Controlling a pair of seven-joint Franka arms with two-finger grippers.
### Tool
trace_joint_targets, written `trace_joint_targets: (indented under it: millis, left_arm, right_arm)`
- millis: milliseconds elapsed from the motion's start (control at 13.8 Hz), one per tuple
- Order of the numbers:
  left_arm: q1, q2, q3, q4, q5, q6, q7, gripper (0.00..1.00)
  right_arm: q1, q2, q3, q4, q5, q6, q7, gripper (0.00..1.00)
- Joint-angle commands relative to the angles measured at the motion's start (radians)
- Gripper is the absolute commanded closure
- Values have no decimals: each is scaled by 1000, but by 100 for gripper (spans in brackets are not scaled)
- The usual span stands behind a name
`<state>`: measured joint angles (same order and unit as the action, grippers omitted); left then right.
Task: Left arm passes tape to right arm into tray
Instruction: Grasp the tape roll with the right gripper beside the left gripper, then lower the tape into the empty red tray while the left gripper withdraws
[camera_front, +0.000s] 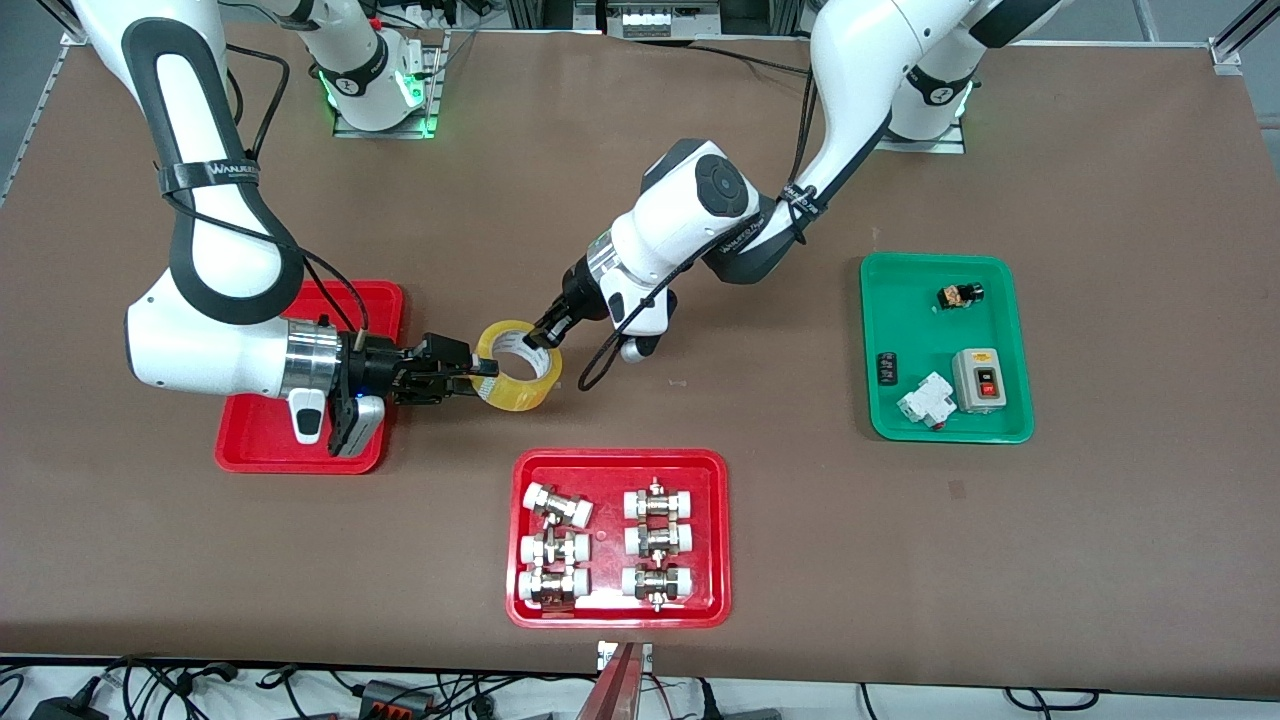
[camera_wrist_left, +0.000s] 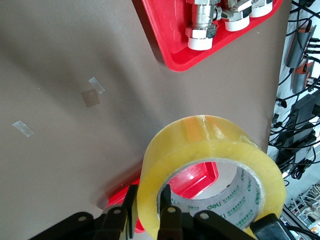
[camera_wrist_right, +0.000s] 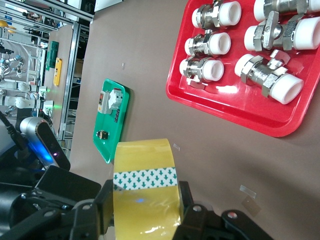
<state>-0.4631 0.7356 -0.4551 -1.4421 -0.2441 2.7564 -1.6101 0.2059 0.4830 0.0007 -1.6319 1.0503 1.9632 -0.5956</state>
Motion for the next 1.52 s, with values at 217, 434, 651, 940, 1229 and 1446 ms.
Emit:
trace_joint_targets:
  millis: [217,434,651,940,1229,1446]
  left_arm:
    - [-14,8,9,43,-7,8,-4,89]
    - [-11,8,7,51,-14,8,-16,82]
    - [-11,-1,27,51,46,5,-14,0]
    - [110,-65,16,46,84,-75,62,0]
    - [231,-142,7,51,106,-329,387,0]
    - [316,-177,0,55,94,-527,658,0]
  right_arm:
    - [6,-17,-2,-14,27,14,-3,100]
    - [4,-18,-4,-11,27,11,0,100]
    - [4,-18,-4,-10,27,13,0,100]
    - [1,-20,-5,-10,25,6,0,100]
    - [-75,-23,-13,-19,20,-62,16,100]
    - [-202,-11,-14,-26,-24,-191,-6,100]
